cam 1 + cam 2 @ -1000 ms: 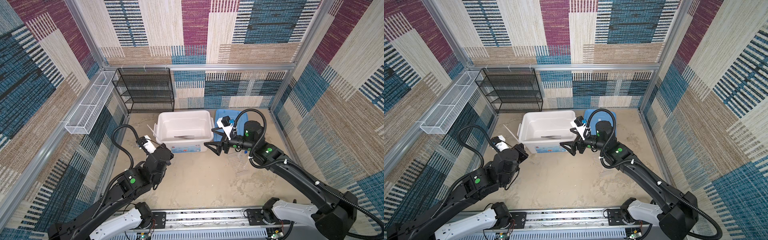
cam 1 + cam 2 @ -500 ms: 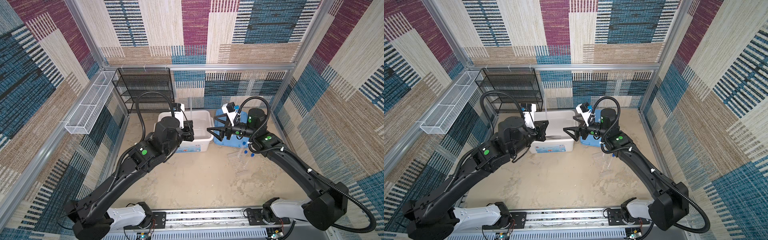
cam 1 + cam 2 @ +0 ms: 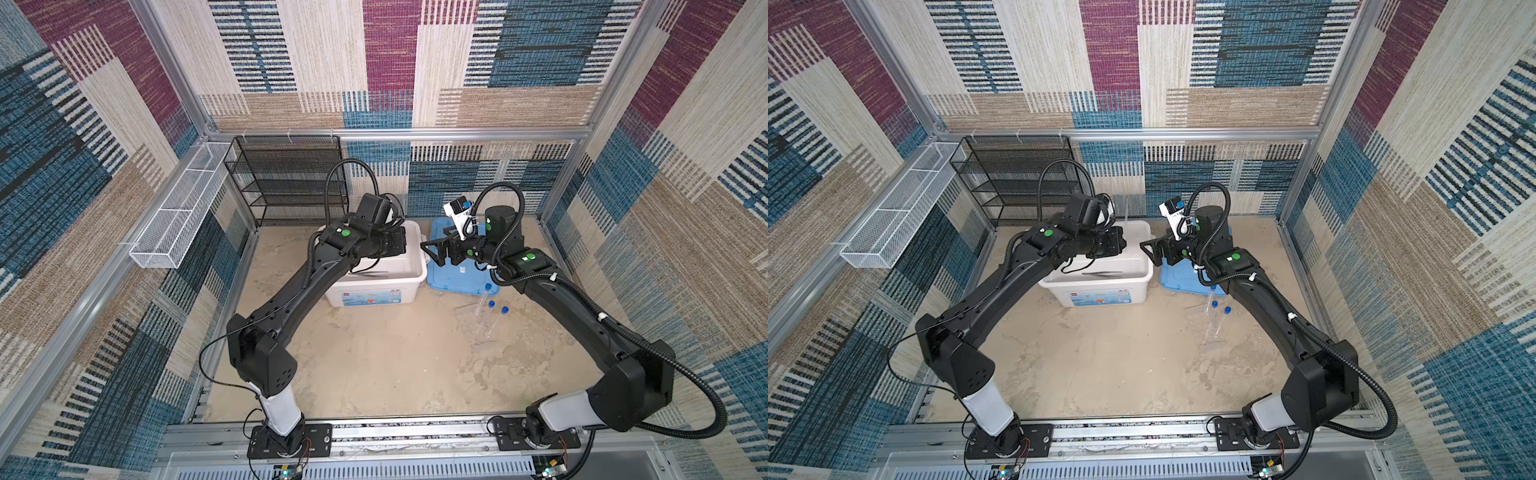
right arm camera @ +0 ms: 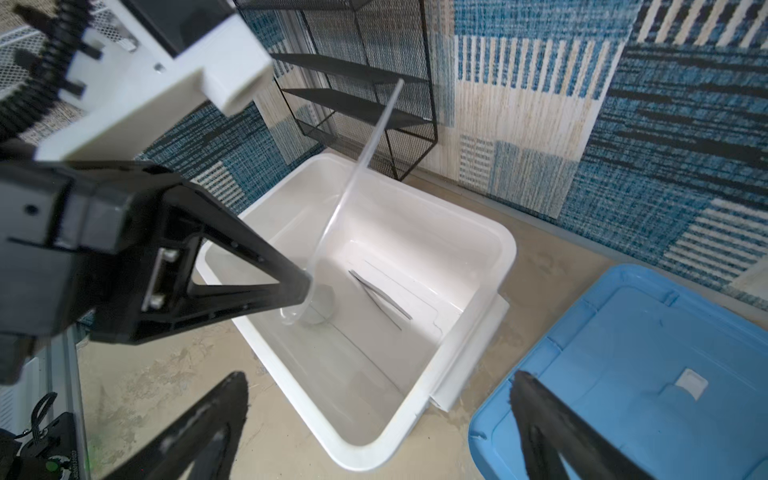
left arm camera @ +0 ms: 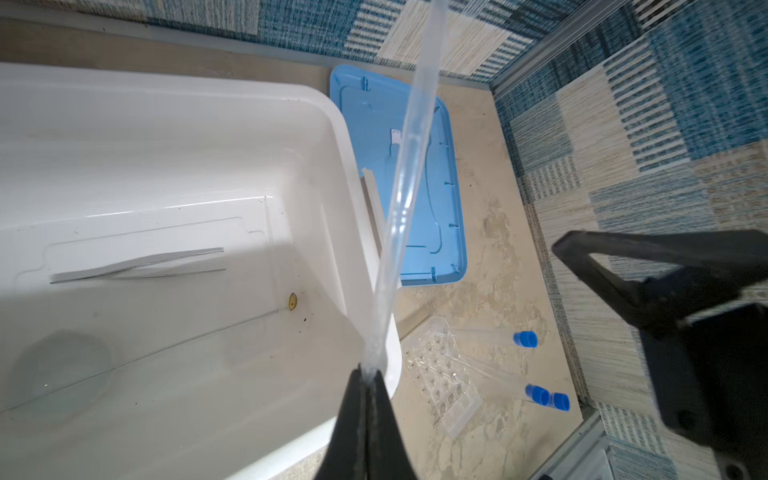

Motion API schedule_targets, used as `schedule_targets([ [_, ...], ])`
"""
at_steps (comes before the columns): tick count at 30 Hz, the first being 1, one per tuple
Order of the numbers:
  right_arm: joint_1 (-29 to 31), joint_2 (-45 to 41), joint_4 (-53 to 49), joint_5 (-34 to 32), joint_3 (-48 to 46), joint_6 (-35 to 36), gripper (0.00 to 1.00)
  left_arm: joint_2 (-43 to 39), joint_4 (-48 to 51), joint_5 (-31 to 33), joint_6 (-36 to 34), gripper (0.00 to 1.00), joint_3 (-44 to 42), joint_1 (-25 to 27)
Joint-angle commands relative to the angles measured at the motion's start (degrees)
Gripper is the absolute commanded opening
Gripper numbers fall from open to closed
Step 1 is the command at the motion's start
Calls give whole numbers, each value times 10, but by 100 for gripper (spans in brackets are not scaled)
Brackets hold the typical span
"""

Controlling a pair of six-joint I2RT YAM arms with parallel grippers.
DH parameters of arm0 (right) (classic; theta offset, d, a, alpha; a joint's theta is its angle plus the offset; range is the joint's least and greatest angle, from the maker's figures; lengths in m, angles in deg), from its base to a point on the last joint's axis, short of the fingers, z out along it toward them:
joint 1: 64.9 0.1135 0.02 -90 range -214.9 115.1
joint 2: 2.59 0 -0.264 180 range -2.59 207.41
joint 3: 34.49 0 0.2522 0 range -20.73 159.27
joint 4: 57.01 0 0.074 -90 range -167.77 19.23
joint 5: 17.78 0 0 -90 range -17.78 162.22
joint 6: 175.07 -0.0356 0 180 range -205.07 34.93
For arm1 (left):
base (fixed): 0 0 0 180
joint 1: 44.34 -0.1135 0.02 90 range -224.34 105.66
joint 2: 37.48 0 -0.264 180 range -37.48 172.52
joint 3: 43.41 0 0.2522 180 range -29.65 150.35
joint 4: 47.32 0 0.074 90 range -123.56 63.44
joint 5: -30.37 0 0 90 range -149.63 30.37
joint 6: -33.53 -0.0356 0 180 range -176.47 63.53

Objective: Organize the chemistry lab equipment

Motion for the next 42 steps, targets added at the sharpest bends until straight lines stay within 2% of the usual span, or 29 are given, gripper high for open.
schedule_targets([
  [1, 0, 3, -2, -27, 3, 14, 100, 27, 23, 0, 34, 0, 7, -3],
  [10, 0, 25, -8, -67, 6, 37, 100, 114, 5, -45, 78, 5, 15, -3],
  [15, 0, 37, -9, -64, 7, 36, 100, 156, 12, -59, 84, 8, 39, -5],
  [26, 0, 22, 5, -77, -11, 42, 100, 183, -26, -95, 103, 12, 7, -6],
  [31, 0, 25, 11, -69, -14, 37, 100, 207, -21, -102, 99, 19, 20, -11],
  [36, 0, 24, 12, -72, -19, 40, 100, 223, -24, -99, 96, 21, 17, -14],
  [42, 0, 32, 13, -63, -19, 38, 100, 225, -34, -102, 96, 32, 6, -18],
])
